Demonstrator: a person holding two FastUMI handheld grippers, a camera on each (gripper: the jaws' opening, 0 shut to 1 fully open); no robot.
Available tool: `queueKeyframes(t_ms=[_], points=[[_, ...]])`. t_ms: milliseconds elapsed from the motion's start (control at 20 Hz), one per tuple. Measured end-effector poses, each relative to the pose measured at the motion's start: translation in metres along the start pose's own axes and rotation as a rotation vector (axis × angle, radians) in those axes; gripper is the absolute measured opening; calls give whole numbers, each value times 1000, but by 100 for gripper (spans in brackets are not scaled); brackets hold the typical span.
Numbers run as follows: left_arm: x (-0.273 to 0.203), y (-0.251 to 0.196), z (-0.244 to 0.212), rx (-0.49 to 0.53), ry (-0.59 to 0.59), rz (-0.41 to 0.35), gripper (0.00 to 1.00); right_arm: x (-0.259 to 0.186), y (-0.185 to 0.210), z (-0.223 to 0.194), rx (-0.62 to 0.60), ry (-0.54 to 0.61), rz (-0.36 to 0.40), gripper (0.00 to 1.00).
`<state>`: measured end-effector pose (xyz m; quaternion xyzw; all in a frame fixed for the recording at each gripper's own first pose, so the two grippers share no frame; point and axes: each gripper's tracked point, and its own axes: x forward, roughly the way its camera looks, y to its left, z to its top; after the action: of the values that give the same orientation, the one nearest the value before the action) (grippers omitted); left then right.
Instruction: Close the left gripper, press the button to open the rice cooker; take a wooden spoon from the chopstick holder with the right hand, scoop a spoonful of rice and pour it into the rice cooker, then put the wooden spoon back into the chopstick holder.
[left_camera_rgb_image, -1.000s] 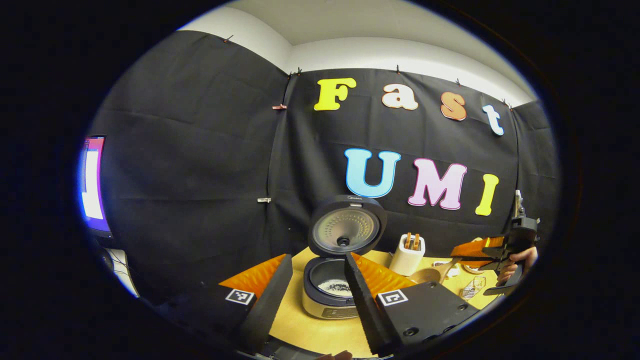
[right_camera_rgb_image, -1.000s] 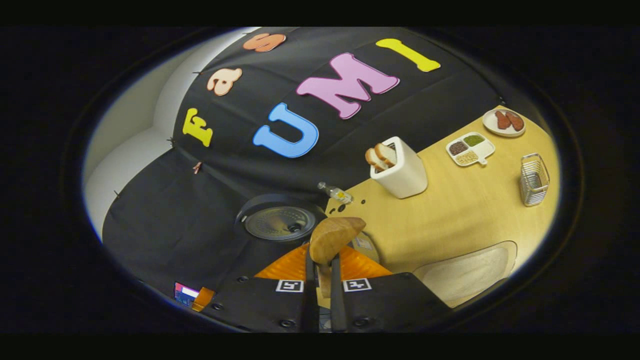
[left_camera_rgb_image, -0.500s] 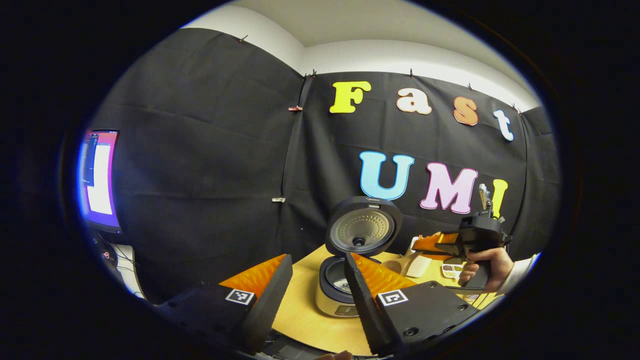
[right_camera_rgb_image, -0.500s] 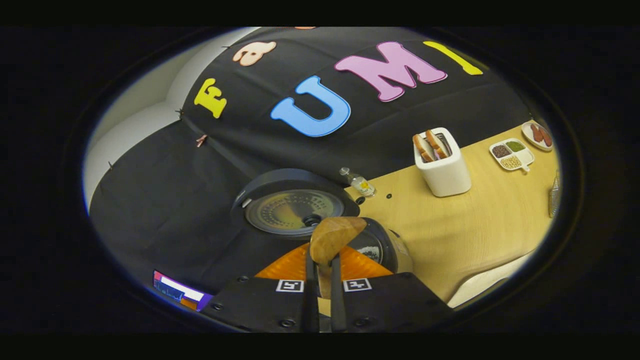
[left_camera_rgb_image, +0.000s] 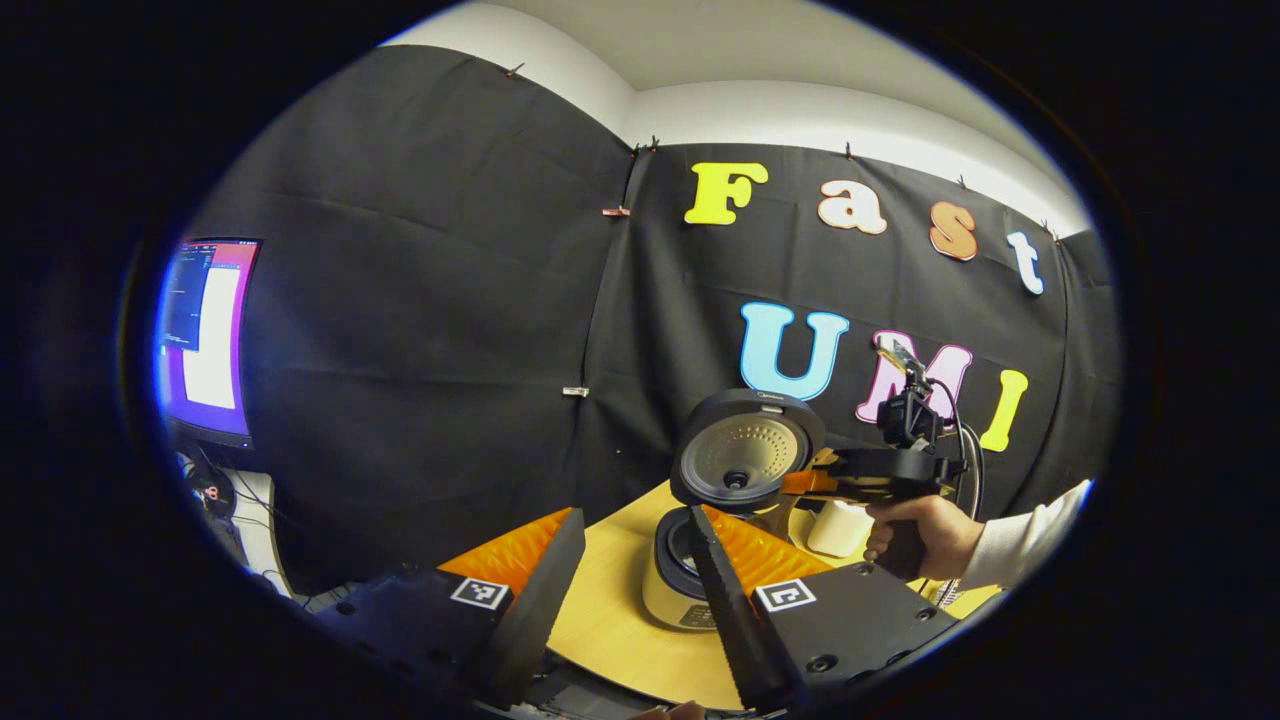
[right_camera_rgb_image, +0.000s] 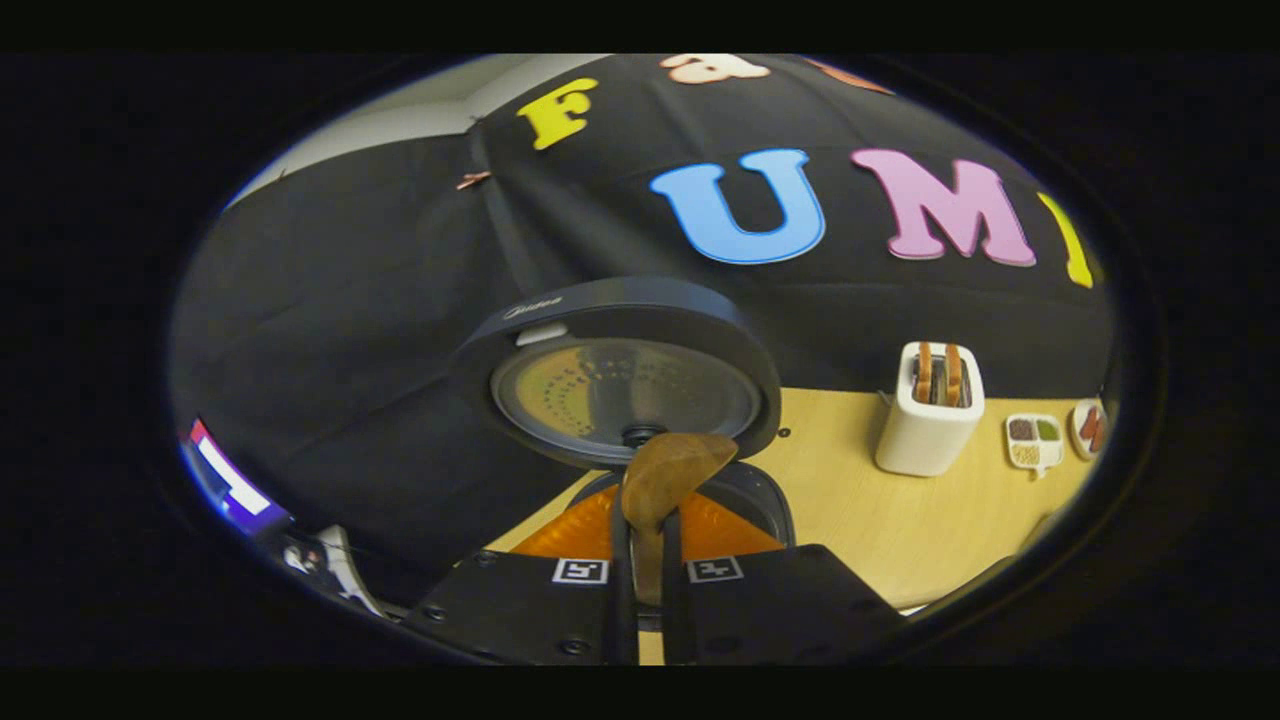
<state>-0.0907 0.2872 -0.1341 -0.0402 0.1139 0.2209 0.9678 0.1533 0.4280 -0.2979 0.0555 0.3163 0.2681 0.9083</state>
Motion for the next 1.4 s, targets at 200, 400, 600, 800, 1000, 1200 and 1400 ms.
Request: queueKeyframes(t_ms=[200, 400, 600, 800, 1000, 1200, 1400], points=[[-1, 7, -2, 0, 5, 15, 75, 5, 11, -11, -236, -3, -2, 14], [1, 9, -1, -5, 5, 22, 75, -1, 30, -18, -485, -40, 39, 14], [-1, 8, 2, 7, -1, 19, 75, -13, 50, -20, -711, -106, 52, 14], [-4, 7, 2, 11, -1, 22, 75, -23, 59, -23, -827, -143, 62, 14], [-5, 6, 5, 25, -7, 17, 75, -31, 54, -17, -732, -138, 63, 14], [-6, 0, 4, 26, -2, 6, 75, -55, 32, 13, -555, -159, 39, 14], [-4, -14, 4, 37, -1, -23, 75, -90, 0, 31, -387, -160, 35, 13]])
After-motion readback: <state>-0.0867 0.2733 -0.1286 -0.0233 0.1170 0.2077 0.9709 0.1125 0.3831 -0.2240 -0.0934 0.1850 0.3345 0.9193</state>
